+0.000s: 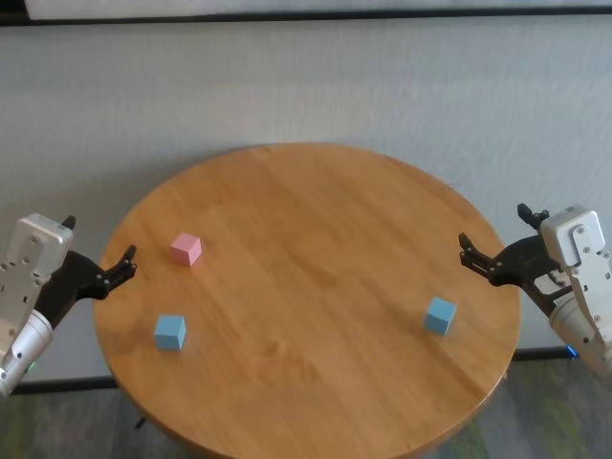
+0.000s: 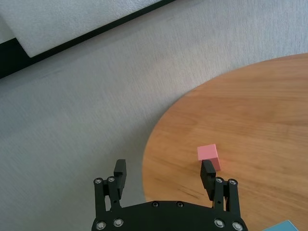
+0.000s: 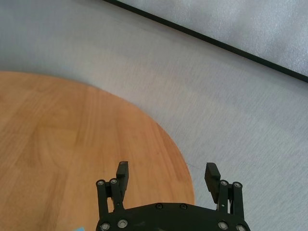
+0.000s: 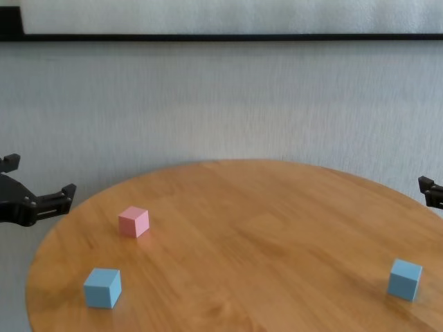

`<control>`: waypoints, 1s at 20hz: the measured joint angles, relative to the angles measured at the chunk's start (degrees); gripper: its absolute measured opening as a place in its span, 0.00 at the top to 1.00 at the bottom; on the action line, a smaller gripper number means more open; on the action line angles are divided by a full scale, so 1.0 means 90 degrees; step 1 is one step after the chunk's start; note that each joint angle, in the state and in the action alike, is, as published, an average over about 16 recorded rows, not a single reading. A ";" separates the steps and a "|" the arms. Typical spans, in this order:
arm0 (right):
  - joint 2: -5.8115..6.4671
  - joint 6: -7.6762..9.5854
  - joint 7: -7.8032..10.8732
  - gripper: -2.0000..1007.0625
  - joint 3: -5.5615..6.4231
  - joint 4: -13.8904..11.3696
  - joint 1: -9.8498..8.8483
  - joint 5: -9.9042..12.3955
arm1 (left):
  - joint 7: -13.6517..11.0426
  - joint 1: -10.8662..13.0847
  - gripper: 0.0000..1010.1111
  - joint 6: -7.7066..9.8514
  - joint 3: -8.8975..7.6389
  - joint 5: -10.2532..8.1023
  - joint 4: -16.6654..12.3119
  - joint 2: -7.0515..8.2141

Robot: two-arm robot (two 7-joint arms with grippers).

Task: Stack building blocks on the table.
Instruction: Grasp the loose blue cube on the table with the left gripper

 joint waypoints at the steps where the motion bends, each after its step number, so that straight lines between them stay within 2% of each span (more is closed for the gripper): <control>1: 0.0000 0.0000 0.0000 0.01 0.0000 0.0000 0.0000 0.0000 | -0.0003 0.0000 0.01 0.0000 0.0000 0.0000 0.0000 0.0000; 6: 0.0000 0.0000 0.0000 0.01 0.0000 0.0000 0.0000 0.0000 | -0.0171 0.0057 0.01 0.0030 -0.0023 -0.0087 -0.0040 0.0033; 11: 0.0000 0.0000 0.0000 0.01 0.0000 0.0000 0.0000 0.0000 | -0.0644 0.0221 0.01 0.0246 -0.0135 -0.0510 -0.0206 0.0121; 15: 0.0000 0.0000 0.0000 0.01 0.0000 0.0000 0.0000 0.0000 | -0.1190 0.0367 0.01 0.0622 -0.0241 -0.1042 -0.0360 0.0207; 20: 0.0000 0.0000 0.0000 0.01 0.0000 0.0000 0.0000 0.0000 | -0.1763 0.0524 0.01 0.1352 -0.0400 -0.1831 -0.0528 0.0215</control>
